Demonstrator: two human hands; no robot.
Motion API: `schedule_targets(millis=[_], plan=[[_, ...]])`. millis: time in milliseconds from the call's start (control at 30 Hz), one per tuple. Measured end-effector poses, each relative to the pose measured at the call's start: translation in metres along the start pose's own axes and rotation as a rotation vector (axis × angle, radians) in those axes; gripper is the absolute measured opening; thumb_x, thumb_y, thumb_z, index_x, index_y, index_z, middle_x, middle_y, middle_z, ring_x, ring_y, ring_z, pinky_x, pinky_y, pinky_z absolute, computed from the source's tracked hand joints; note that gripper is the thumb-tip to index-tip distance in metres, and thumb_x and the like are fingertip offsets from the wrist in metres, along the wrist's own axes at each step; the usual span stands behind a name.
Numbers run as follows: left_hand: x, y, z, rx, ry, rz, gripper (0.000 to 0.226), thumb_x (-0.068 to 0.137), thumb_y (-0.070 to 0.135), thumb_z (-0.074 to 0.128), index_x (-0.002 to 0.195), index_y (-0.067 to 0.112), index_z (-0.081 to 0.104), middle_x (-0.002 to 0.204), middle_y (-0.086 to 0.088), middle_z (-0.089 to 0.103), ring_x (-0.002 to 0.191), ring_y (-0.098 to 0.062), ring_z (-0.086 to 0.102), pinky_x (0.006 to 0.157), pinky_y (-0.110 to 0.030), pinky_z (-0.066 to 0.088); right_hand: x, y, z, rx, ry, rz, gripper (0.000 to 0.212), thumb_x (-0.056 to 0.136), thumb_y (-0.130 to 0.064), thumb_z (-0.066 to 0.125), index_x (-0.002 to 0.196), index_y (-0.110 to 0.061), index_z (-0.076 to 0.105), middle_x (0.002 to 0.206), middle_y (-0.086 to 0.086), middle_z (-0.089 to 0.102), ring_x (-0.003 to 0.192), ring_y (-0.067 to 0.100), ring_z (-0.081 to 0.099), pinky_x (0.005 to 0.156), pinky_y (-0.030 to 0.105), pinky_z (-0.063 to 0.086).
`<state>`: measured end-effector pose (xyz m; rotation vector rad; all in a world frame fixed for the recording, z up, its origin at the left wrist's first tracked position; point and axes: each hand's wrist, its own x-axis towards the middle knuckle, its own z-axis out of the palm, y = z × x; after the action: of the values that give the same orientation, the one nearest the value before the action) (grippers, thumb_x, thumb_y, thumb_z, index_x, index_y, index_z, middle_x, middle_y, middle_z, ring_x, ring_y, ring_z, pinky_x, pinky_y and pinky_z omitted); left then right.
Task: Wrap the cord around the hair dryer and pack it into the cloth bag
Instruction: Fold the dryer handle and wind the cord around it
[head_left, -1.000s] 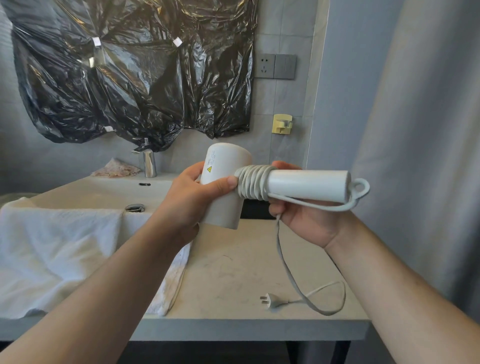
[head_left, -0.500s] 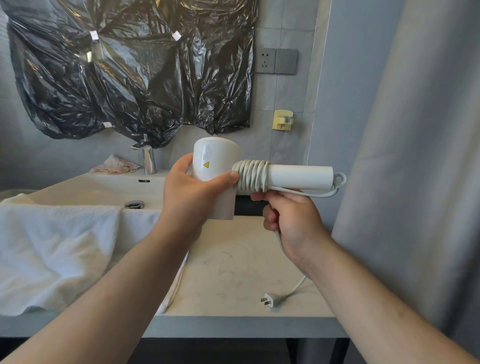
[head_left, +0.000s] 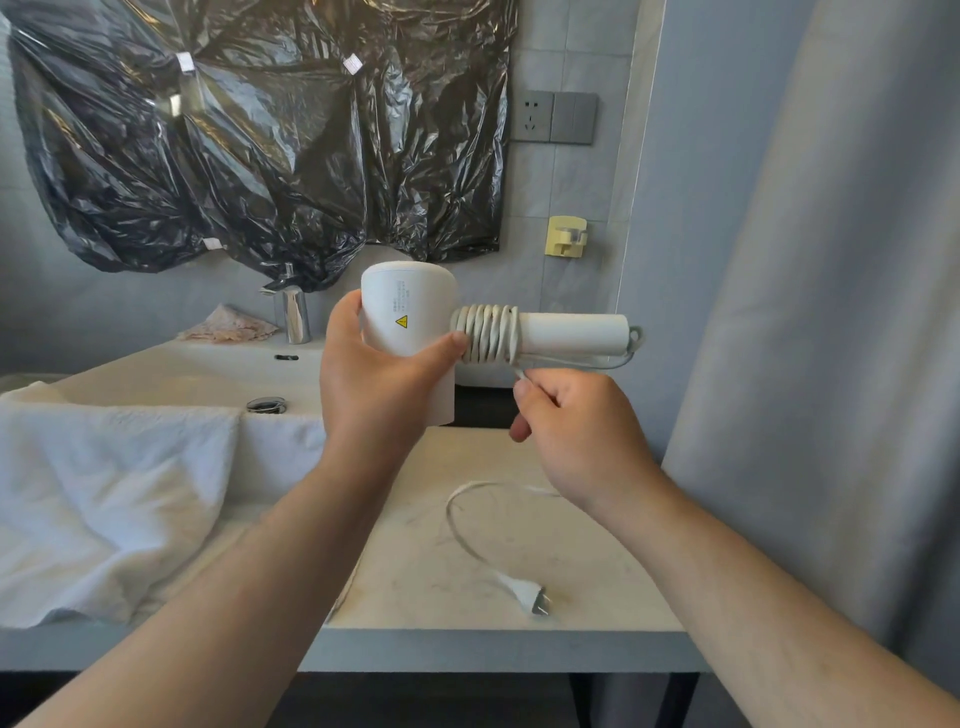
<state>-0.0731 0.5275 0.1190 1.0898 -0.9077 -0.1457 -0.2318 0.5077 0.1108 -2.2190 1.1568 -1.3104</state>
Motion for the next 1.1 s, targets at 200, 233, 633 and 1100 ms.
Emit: schedule_targets(millis=[200, 233, 633, 1100], plan=[[-0.001, -0.010, 0.001, -0.015, -0.003, -0.094, 0.060, 0.053, 0.042, 0.086, 0.103, 0.027, 0.059, 0.093, -0.003, 0.069, 0.083, -0.023, 0.069, 0.075, -0.054, 0.059, -0.002, 0.000, 0.008, 0.142, 0.044, 0.014, 0.028, 0.096, -0.016, 0.051, 0.122, -0.020, 0.060, 0.070, -0.003, 0.068, 0.065, 0.006, 0.057, 0.065, 0.025, 0.043], [-0.002, -0.012, 0.001, -0.005, -0.005, -0.100, 0.054, 0.053, 0.041, 0.086, 0.099, 0.031, 0.058, 0.092, -0.003, 0.069, 0.082, -0.024, 0.068, 0.074, -0.054, 0.059, -0.001, 0.001, 0.008, 0.217, 0.021, 0.049, 0.029, 0.096, -0.015, 0.050, 0.122, -0.020, 0.060, 0.065, -0.004, 0.065, 0.058, 0.002, 0.053, 0.061, 0.021, 0.040], [-0.006, -0.014, -0.005, 0.186, -0.017, 0.012, 0.062, 0.060, 0.047, 0.082, 0.111, 0.027, 0.054, 0.090, 0.013, 0.061, 0.083, -0.015, 0.062, 0.078, -0.048, 0.057, 0.004, 0.003, -0.006, 0.270, -0.202, 0.049, 0.024, 0.096, -0.011, 0.052, 0.105, -0.019, 0.073, 0.070, -0.004, 0.067, 0.055, -0.002, 0.048, 0.056, 0.008, 0.037], [-0.004, -0.005, -0.016, 0.354, -0.272, 0.104, 0.069, 0.051, 0.052, 0.080, 0.113, 0.043, 0.051, 0.093, 0.017, 0.063, 0.087, -0.014, 0.064, 0.078, -0.045, 0.057, 0.025, 0.019, -0.040, -0.285, -0.103, -0.288, 0.012, 0.078, -0.031, 0.076, 0.073, -0.027, 0.067, 0.083, -0.005, 0.058, 0.080, 0.015, 0.056, 0.071, 0.034, 0.046]])
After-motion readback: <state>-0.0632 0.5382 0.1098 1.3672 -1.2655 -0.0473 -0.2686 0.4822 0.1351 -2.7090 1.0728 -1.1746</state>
